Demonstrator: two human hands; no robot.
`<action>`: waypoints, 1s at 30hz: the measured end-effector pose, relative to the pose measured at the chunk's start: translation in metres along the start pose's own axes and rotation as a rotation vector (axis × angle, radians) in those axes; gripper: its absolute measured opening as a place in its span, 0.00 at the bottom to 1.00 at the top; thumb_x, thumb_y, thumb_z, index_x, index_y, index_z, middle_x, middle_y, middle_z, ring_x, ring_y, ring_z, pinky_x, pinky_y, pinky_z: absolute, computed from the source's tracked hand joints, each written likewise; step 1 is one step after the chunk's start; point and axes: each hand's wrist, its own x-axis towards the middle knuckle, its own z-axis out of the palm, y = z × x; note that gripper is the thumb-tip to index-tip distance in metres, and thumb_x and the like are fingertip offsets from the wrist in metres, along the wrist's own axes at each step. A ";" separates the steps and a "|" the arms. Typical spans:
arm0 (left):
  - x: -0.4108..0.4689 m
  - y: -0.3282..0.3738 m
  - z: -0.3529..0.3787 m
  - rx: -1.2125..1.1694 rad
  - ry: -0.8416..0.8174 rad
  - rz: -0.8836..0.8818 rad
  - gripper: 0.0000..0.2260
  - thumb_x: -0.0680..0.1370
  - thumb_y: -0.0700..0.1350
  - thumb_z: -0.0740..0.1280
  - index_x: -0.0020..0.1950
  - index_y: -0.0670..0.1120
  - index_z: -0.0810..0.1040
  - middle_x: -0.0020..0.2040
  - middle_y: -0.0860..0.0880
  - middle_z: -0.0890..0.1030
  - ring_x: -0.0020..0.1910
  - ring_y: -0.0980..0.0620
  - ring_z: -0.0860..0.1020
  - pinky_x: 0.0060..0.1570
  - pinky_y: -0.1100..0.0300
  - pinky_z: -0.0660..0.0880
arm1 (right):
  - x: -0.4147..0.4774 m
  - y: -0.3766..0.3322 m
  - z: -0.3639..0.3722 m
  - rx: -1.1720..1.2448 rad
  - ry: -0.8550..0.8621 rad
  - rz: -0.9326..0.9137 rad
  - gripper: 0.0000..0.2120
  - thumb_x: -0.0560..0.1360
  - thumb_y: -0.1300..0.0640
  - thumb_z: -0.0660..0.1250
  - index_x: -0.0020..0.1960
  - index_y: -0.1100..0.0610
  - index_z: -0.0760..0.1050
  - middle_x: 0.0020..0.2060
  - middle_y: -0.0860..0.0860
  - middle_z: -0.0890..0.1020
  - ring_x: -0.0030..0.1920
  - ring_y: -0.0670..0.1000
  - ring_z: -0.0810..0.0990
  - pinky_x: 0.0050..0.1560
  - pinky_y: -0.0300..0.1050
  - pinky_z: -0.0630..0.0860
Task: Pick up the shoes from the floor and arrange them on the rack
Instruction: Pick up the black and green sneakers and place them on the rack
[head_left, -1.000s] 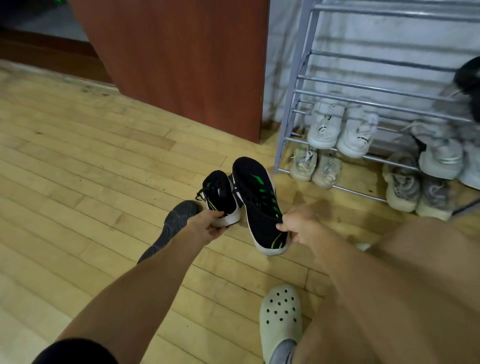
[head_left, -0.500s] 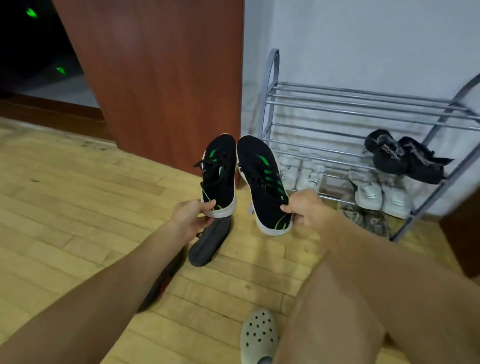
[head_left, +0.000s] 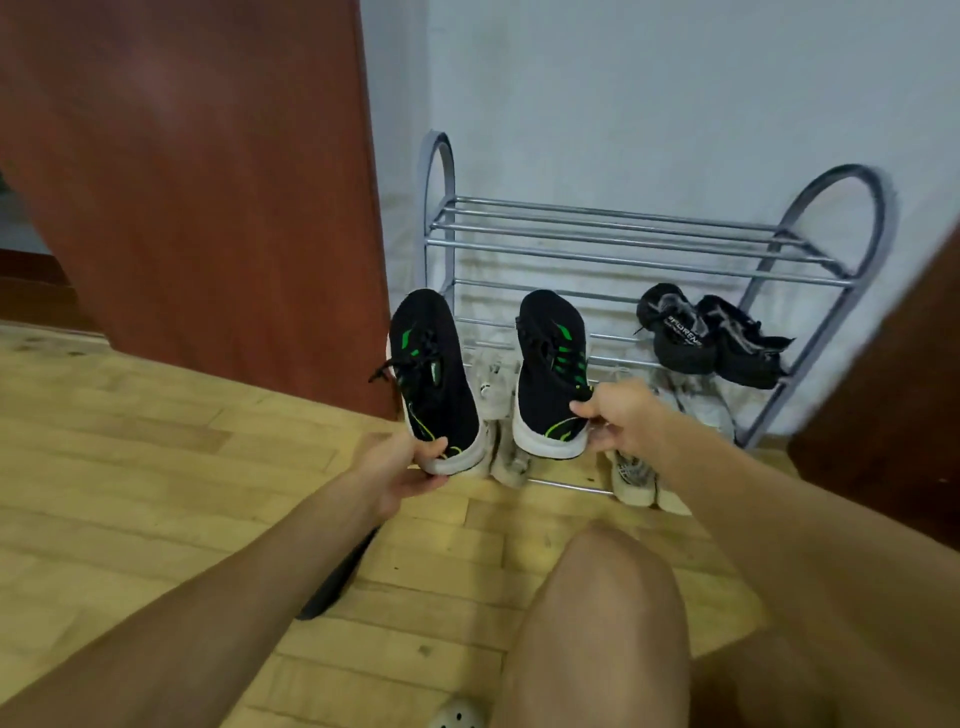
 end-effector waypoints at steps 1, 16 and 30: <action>0.006 -0.006 0.004 -0.006 -0.007 -0.008 0.05 0.70 0.31 0.72 0.42 0.35 0.77 0.43 0.42 0.80 0.39 0.41 0.81 0.40 0.53 0.83 | 0.010 -0.002 -0.002 0.018 -0.002 0.011 0.07 0.76 0.71 0.65 0.41 0.64 0.71 0.36 0.57 0.78 0.28 0.54 0.80 0.34 0.55 0.80; 0.008 -0.027 -0.013 -0.005 -0.028 0.060 0.18 0.68 0.34 0.75 0.55 0.35 0.76 0.43 0.40 0.81 0.35 0.44 0.83 0.35 0.57 0.80 | 0.035 0.008 0.005 0.055 0.013 -0.020 0.06 0.74 0.71 0.67 0.47 0.63 0.73 0.47 0.61 0.81 0.44 0.59 0.82 0.39 0.54 0.79; 0.084 0.065 0.073 0.058 0.007 0.186 0.10 0.69 0.35 0.75 0.40 0.39 0.74 0.37 0.41 0.79 0.37 0.44 0.81 0.33 0.55 0.82 | 0.093 -0.035 -0.016 0.055 0.057 -0.086 0.06 0.74 0.69 0.68 0.51 0.65 0.76 0.45 0.59 0.81 0.37 0.56 0.81 0.28 0.50 0.80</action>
